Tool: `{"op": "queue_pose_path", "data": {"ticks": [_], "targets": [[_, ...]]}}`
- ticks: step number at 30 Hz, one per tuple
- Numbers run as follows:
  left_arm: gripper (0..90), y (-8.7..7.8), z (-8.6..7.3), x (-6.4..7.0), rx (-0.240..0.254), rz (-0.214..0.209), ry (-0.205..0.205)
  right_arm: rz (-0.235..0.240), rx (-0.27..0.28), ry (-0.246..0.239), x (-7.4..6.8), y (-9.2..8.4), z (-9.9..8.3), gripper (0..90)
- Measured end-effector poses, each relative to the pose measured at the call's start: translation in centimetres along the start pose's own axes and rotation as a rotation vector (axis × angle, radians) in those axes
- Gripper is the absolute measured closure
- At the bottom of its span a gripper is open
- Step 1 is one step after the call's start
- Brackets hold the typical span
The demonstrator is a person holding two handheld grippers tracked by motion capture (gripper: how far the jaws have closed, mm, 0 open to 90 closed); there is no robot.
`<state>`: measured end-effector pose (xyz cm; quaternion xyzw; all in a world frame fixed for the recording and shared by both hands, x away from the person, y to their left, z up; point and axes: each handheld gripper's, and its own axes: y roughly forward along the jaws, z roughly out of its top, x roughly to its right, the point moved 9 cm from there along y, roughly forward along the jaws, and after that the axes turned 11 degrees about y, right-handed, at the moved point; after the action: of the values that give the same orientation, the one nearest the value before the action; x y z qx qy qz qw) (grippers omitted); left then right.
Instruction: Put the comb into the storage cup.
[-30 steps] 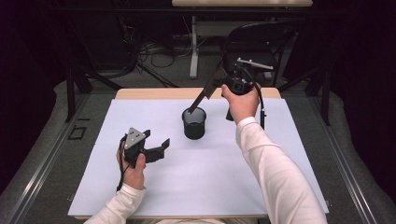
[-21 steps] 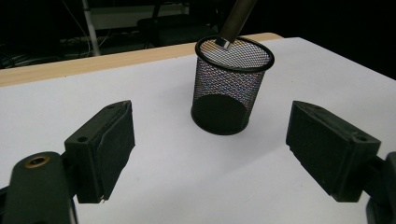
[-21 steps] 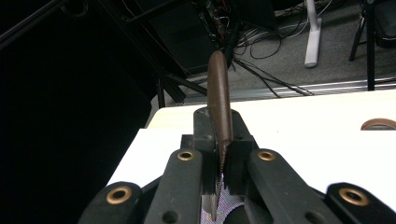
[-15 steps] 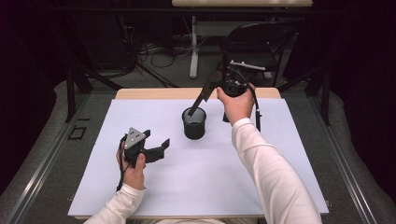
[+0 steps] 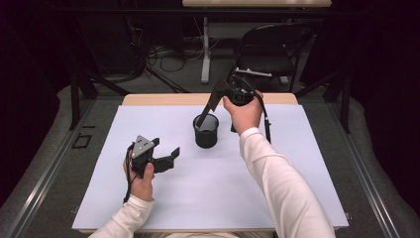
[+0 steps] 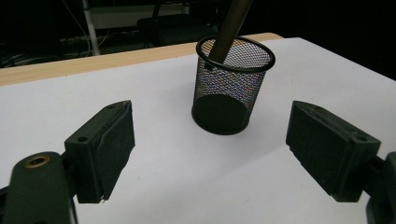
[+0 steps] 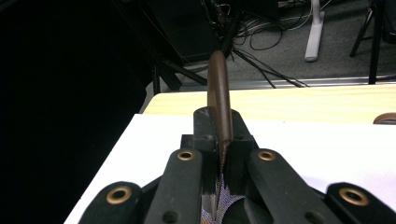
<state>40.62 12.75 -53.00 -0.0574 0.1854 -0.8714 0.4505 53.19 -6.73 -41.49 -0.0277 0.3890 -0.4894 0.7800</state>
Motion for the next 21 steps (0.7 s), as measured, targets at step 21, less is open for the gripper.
{"op": "queue_pose_path", "data": {"ticks": [21], "targets": [[15.7,0.0,0.0,0.0,-0.002,0.0,0.0,-0.026,-0.025,0.007,1.1,1.5,-1.6,86.5]]}}
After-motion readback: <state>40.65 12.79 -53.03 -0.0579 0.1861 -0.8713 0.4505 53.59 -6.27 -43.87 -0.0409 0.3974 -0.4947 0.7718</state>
